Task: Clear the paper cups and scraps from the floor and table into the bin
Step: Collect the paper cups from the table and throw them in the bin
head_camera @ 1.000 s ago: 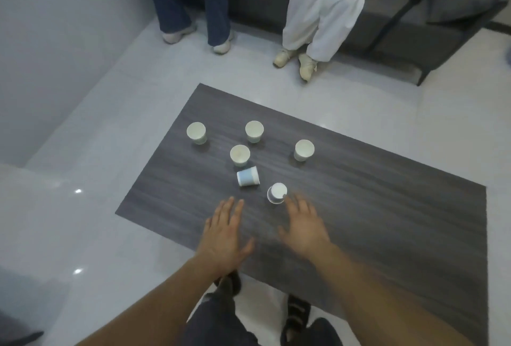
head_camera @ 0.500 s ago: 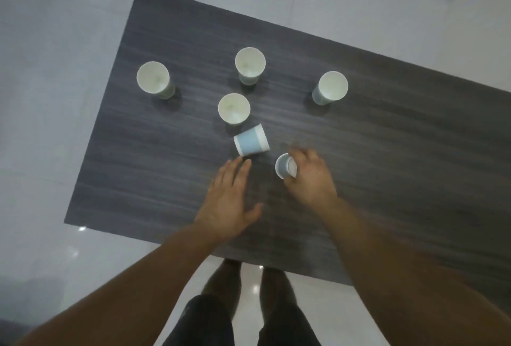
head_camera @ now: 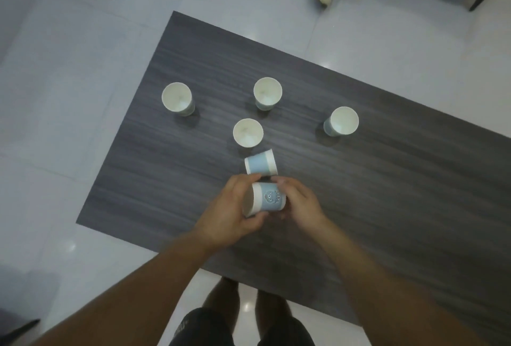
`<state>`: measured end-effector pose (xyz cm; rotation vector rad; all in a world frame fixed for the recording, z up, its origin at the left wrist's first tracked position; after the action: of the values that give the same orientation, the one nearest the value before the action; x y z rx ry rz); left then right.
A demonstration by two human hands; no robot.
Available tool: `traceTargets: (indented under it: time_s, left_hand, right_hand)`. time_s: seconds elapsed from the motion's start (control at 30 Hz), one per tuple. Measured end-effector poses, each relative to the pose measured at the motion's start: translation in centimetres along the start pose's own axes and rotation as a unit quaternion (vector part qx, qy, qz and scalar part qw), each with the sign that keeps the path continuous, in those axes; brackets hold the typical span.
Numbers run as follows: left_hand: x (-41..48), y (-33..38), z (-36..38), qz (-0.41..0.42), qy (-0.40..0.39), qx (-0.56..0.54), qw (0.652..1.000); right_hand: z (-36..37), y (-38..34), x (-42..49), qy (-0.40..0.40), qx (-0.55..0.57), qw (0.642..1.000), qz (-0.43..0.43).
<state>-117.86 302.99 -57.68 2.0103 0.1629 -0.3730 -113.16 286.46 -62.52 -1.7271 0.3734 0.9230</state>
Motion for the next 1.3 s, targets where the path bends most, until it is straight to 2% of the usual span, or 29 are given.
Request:
traceTargets:
  time_s: [0.03, 0.07, 0.13, 0.2, 0.27, 0.33, 0.43, 0.53, 0.7, 0.83, 0.97, 1.17, 1.3]
  left_hand:
    - [-0.1, -0.5, -0.2, -0.009, 0.015, 0.011, 1.0]
    - [-0.3, -1.0, -0.4, -0.021, 0.031, 0.024, 0.999]
    - [-0.9, -2.0, -0.7, -0.051, 0.061, 0.047, 0.996]
    - [-1.8, -3.1, -0.6, -0.08, 0.081, 0.056, 0.992]
    - [-2.7, -4.0, -0.4, -0.098, 0.092, 0.053, 0.99]
    - [-3.5, -4.7, -0.3, -0.108, 0.106, 0.049, 0.987]
    - [-4.5, -5.5, -0.2, -0.126, 0.123, 0.057, 0.983]
    - [-5.3, -5.4, -0.4, -0.145, 0.122, 0.058, 0.98]
    - [-6.1, -1.3, -2.2, -0.152, 0.102, 0.087, 0.979]
    - [-6.6, 3.8, -3.7, -0.11, 0.078, 0.123, 0.983]
    - [-7.3, 8.5, -4.3, -0.038, 0.03, 0.171, 0.984]
    - [-8.8, 13.6, -4.7, 0.07, -0.026, 0.231, 0.97]
    - [-10.9, 17.0, -3.6, 0.149, -0.085, 0.287, 0.942]
  right_hand:
    - [-0.4, -0.6, 0.8, 0.029, -0.083, 0.995, -0.045]
    - [-0.8, -1.3, 1.6, 0.068, -0.185, 0.976, -0.095]
    - [-1.2, -2.5, 3.4, 0.106, -0.346, 0.917, -0.169]
    - [-0.8, -3.1, 5.4, 0.063, -0.43, 0.883, -0.178]
    - [-0.2, -3.1, 7.1, 0.003, -0.468, 0.867, -0.173]
    - [0.3, -2.9, 8.1, -0.042, -0.479, 0.859, -0.174]
    - [0.5, -2.2, 8.4, -0.053, -0.486, 0.855, -0.174]
    - [-0.2, -1.5, 6.8, -0.025, -0.484, 0.858, -0.17]
    - [-2.6, -2.6, 0.5, 0.053, -0.416, 0.891, -0.175]
    - [-4.1, -4.6, -5.4, 0.071, -0.418, 0.885, -0.195]
    - [-5.7, -6.4, -11.6, 0.1, -0.456, 0.862, -0.2]
    - [-6.4, -7.1, -21.1, 0.219, -0.453, 0.843, -0.19]
    - [-5.7, -4.6, -28.5, 0.296, -0.444, 0.831, -0.154]
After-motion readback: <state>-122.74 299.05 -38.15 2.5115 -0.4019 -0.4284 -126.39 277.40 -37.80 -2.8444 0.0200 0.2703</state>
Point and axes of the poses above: each hand's wrist, its own x-axis towards the middle knuckle, its own z-axis out of the palm, y = z × x, the point moved 3 cm from there along x, towards the middle knuckle, and after that the axes turned 6 degrees about -x, right-handed, at the moved point
